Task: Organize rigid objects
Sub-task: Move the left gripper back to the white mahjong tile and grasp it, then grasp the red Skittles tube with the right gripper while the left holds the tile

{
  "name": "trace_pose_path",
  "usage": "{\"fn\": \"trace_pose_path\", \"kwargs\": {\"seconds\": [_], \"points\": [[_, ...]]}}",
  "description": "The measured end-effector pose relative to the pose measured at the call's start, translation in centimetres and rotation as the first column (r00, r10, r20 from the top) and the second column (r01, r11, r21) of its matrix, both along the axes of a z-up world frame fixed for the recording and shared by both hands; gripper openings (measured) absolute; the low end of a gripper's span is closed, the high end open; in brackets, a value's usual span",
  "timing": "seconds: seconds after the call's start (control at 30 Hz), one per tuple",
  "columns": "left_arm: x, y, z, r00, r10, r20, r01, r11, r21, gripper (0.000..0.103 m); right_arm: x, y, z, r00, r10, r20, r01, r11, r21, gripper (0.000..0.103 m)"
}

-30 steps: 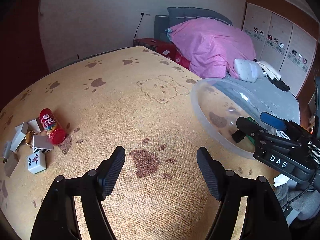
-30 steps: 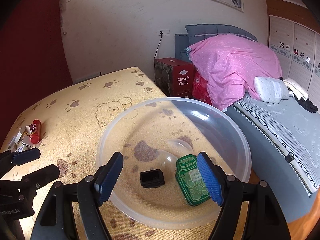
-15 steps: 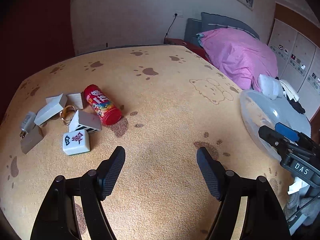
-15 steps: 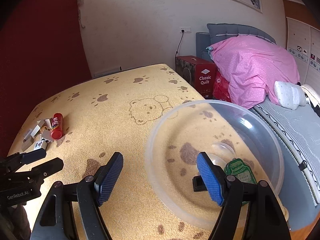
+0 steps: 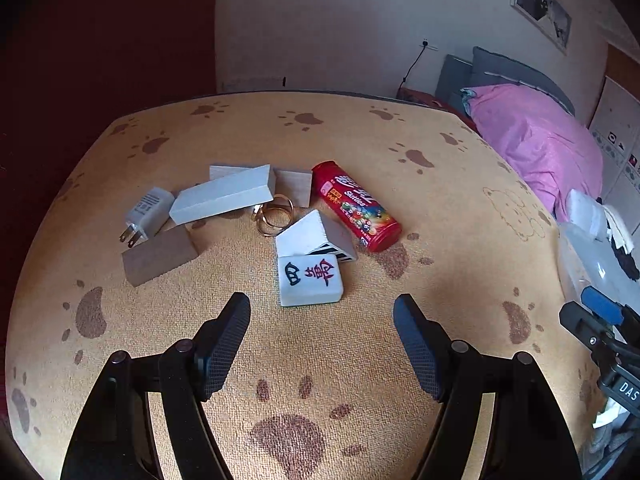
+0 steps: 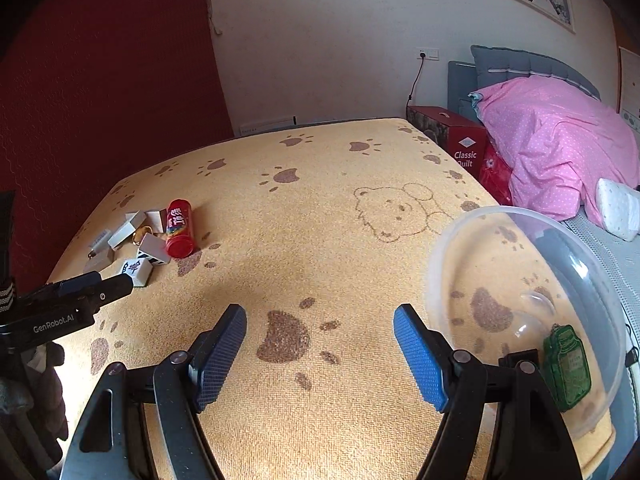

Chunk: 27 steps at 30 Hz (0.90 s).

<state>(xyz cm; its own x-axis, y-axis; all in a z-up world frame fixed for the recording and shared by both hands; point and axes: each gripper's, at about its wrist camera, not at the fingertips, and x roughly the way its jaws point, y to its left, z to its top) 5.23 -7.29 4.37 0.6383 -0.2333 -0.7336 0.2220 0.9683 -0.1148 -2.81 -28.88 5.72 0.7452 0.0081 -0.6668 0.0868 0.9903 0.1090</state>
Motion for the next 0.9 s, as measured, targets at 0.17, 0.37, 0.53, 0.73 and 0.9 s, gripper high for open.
{"fn": "trace_pose_path", "kwargs": {"seconds": [0.17, 0.37, 0.53, 0.73, 0.9], "points": [[1.1, 0.4, -0.5, 1.000, 0.004, -0.019, -0.003, 1.000, 0.007, 0.076, 0.6, 1.8, -0.1, 0.999, 0.047, -0.012, -0.047, 0.999, -0.003, 0.080], [2.4, 0.1, -1.3, 0.999, 0.018, -0.038, -0.018, 1.000, 0.008, 0.075, 1.3, 3.1, -0.4, 0.996, 0.082, -0.026, -0.082, 0.997, -0.001, 0.080], [3.3, 0.0, -2.1, 0.998, 0.035, -0.043, -0.034, 0.999, 0.017, 0.072, 1.7, 3.6, -0.9, 0.994, 0.100, -0.040, -0.100, 0.995, 0.003, 0.080], [3.5, 0.1, -2.4, 0.999, 0.026, -0.032, -0.026, 1.000, 0.012, 0.051, 2.1, 4.1, -1.5, 0.992, 0.116, -0.058, -0.116, 0.993, 0.008, 0.080], [3.3, 0.2, -2.3, 1.000, 0.010, -0.024, -0.010, 1.000, 0.001, 0.044, 2.5, 4.8, -1.8, 0.988, 0.140, -0.070, -0.140, 0.990, 0.006, 0.080]]}}
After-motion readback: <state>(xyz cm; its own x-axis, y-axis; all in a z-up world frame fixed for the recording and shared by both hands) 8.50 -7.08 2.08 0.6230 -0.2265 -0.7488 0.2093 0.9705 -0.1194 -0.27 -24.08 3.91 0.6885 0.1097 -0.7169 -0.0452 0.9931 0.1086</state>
